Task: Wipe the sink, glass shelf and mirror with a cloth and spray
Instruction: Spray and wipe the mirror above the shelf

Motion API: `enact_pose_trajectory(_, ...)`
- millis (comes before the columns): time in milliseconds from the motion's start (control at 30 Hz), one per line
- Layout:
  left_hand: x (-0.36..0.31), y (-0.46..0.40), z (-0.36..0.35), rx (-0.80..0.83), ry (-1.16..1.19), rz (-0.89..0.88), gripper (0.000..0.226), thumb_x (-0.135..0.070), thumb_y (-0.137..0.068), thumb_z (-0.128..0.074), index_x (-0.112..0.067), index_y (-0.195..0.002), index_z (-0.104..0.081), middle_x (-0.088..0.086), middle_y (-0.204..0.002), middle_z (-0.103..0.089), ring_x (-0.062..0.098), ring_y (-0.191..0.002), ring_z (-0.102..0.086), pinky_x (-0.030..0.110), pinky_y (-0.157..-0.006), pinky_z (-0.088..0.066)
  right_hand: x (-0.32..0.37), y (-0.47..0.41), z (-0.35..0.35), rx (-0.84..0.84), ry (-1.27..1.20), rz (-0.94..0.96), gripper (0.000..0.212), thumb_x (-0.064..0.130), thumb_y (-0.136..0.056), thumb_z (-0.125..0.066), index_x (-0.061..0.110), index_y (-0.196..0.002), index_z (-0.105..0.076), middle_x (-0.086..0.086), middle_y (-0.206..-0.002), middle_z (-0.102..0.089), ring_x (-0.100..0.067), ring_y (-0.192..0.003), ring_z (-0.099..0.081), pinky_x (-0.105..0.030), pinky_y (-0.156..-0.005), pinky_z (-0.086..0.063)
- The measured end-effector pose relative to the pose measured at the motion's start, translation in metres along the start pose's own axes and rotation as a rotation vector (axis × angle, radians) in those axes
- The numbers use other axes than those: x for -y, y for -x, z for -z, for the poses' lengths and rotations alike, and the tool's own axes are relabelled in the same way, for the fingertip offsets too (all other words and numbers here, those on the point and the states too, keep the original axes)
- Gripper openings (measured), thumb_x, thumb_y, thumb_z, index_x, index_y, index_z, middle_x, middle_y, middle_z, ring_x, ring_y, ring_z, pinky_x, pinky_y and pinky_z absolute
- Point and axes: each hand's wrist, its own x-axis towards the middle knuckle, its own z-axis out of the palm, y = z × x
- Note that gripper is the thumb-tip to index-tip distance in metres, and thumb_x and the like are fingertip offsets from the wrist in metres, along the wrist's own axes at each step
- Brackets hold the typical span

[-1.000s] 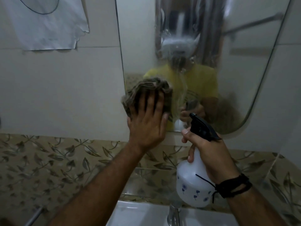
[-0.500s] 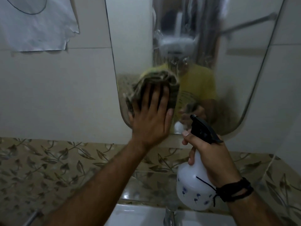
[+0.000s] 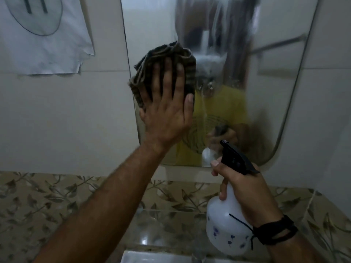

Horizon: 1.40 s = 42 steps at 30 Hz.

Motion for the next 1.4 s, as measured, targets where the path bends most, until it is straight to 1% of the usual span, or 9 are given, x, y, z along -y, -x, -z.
enact_pose_trajectory(233, 0.001, 0.097, -0.024, 0.121, 0.003, -0.075, 0.071, -0.051, -0.105, -0.029, -0.02, -0.162, -0.001, 0.009, -0.168, -0.014, 0.032, -0.154, -0.014, 0.058, -0.12, -0.019, 0.021, -0.004, -0.011, 0.064, 0.01, 0.041, 0.018, 0.027, -0.09, -0.076, 0.009, -0.088, -0.073, -0.031, -0.085, -0.068, -0.026, -0.045, -0.054, -0.04, -0.07, -0.049)
enact_pose_trajectory(367, 0.006, 0.03, -0.007, 0.052, -0.012, -0.051, 0.068, -0.051, -0.104, -0.024, -0.018, -0.162, -0.009, 0.009, -0.169, -0.011, 0.031, -0.156, -0.009, 0.061, -0.122, -0.01, 0.048, -0.012, -0.01, 0.078, 0.019, 0.131, 0.021, 0.023, -0.092, -0.074, 0.002, -0.09, -0.071, -0.023, -0.087, -0.07, -0.023, -0.043, -0.053, -0.035, -0.066, -0.053)
enact_pose_trajectory(500, 0.008, -0.052, 0.021, 0.01, 0.014, -0.022, 0.068, -0.049, -0.105, -0.025, -0.016, -0.163, -0.01, 0.01, -0.17, -0.007, 0.029, -0.157, -0.002, 0.062, -0.122, -0.002, 0.067, -0.015, -0.012, 0.089, 0.024, 0.195, 0.019, 0.024, -0.091, -0.075, 0.005, -0.087, -0.072, -0.025, -0.088, -0.07, -0.023, -0.043, -0.053, -0.041, -0.071, -0.056)
enact_pose_trajectory(667, 0.001, -0.015, 0.012, 0.032, 0.007, -0.018, 0.07, -0.05, -0.105, -0.025, -0.019, -0.163, -0.003, 0.009, -0.17, 0.001, 0.027, -0.157, 0.005, 0.064, -0.121, -0.004, 0.079, -0.016, -0.013, 0.11, 0.028, 0.221, 0.018, 0.025, -0.092, -0.075, 0.009, -0.084, -0.072, -0.033, -0.087, -0.068, -0.025, -0.042, -0.054, -0.045, -0.075, -0.056)
enact_pose_trajectory(800, 0.007, 0.002, 0.005, 0.074, -0.04, -0.082, 0.07, -0.053, -0.104, -0.024, -0.023, -0.163, -0.001, 0.006, -0.17, -0.002, 0.028, -0.157, 0.002, 0.063, -0.122, -0.005, 0.085, -0.021, -0.009, 0.109, 0.014, 0.248, 0.018, 0.026, -0.092, -0.075, 0.011, -0.081, -0.072, -0.033, -0.086, -0.068, -0.027, -0.042, -0.053, -0.041, -0.067, -0.051)
enact_pose_trajectory(1033, 0.023, -0.143, 0.047, -0.042, -0.014, -0.025, 0.068, -0.05, -0.104, -0.025, -0.022, -0.163, -0.005, 0.008, -0.17, -0.003, 0.029, -0.156, 0.002, 0.061, -0.122, 0.006, 0.091, -0.03, -0.006, 0.087, 0.01, 0.245, 0.019, 0.029, -0.091, -0.075, 0.023, -0.073, -0.074, -0.045, -0.086, -0.064, -0.024, -0.043, -0.055, -0.04, -0.075, -0.048)
enact_pose_trajectory(1233, 0.012, -0.103, 0.032, -0.045, -0.013, -0.03, 0.068, -0.05, -0.104, -0.023, -0.021, -0.163, -0.003, 0.008, -0.171, -0.001, 0.027, -0.156, 0.002, 0.06, -0.123, 0.002, 0.1, -0.04, -0.004, 0.081, -0.006, 0.25, 0.013, 0.026, -0.091, -0.075, 0.014, -0.086, -0.075, -0.041, -0.084, -0.065, -0.022, -0.041, -0.054, -0.038, -0.074, -0.05)
enact_pose_trajectory(1333, 0.016, -0.101, 0.03, -0.029, -0.036, -0.065, 0.069, -0.051, -0.104, -0.025, -0.022, -0.163, -0.005, 0.007, -0.17, -0.002, 0.027, -0.157, 0.002, 0.062, -0.122, 0.0, 0.116, -0.052, -0.002, 0.065, -0.035, 0.277, 0.02, 0.028, -0.09, -0.076, 0.01, -0.096, -0.075, -0.016, -0.074, -0.073, -0.021, -0.041, -0.054, -0.035, -0.064, -0.051)
enact_pose_trajectory(1400, 0.018, -0.126, 0.038, -0.025, -0.035, -0.076, 0.068, -0.051, -0.104, -0.025, -0.024, -0.163, -0.004, 0.006, -0.171, -0.002, 0.027, -0.157, 0.002, 0.064, -0.121, 0.0, 0.129, -0.058, -0.001, 0.068, -0.05, 0.311, 0.023, 0.029, -0.09, -0.076, 0.012, -0.105, -0.075, -0.007, -0.084, -0.077, -0.02, -0.041, -0.054, -0.033, -0.06, -0.052)
